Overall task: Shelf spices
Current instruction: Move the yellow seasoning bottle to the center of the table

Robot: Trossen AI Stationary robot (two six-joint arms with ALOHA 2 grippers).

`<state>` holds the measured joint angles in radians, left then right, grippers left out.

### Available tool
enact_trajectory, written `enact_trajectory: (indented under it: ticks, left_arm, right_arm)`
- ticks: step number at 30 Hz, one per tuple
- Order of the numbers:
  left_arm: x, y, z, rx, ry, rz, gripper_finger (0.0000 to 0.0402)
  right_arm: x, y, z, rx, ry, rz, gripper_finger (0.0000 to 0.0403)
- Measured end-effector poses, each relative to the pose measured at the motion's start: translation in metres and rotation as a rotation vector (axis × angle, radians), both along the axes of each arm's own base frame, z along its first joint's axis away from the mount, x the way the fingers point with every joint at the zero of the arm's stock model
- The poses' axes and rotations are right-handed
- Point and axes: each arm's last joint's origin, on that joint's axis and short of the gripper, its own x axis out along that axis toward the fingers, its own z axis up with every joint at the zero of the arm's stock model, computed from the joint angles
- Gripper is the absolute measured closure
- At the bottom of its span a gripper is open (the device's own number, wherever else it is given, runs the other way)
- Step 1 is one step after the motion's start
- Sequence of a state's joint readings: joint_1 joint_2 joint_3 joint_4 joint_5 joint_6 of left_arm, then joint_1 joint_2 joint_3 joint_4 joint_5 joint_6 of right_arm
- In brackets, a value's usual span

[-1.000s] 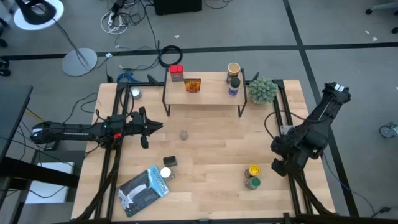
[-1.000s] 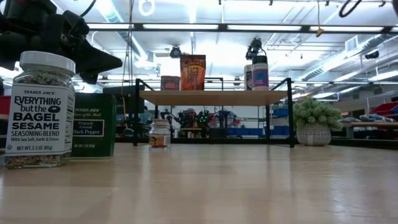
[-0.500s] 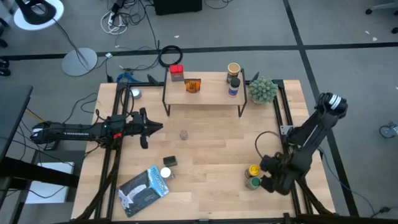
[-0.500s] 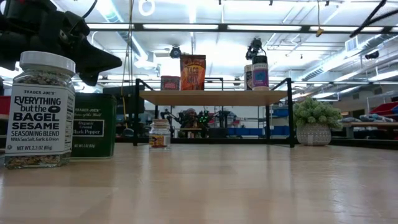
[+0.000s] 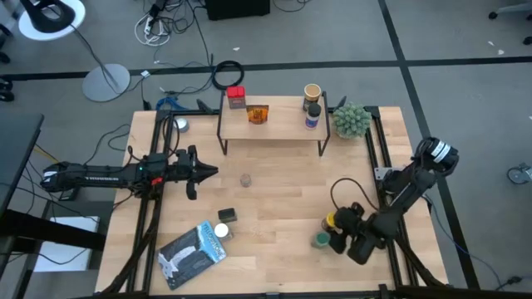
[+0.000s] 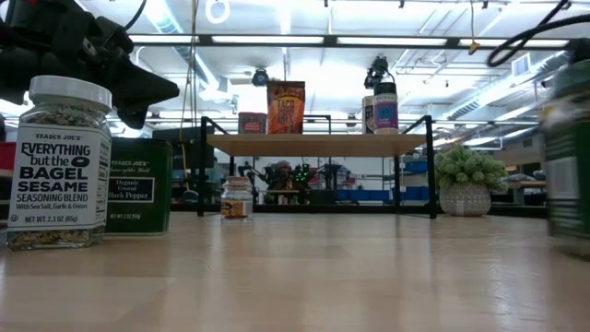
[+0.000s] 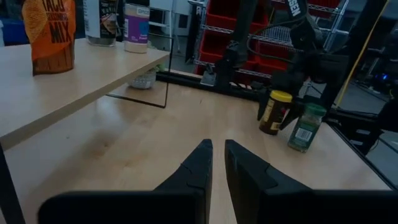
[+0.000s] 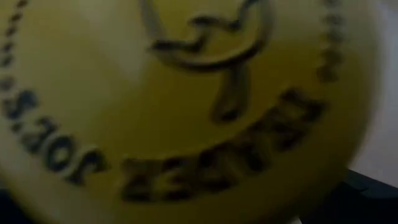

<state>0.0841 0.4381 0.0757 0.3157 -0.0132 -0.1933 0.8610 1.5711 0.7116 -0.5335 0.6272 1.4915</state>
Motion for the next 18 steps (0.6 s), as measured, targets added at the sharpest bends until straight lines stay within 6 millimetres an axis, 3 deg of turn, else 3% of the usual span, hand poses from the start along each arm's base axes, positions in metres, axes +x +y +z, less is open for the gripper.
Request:
enact_trajectory:
  ticks: [14,18]
  left_arm:
    - [0.0,0.0,0.0,0.005,0.003,0.0,0.0353]
    - [0.0,0.0,-0.001,0.004,0.008,0.0,0.0353]
  right_arm:
    - [0.084,-0.072,0.013,-0.183,-0.133,0.017,0.0096]
    - [0.097,-0.088,0.02,-0.196,-0.157,0.053,0.0096]
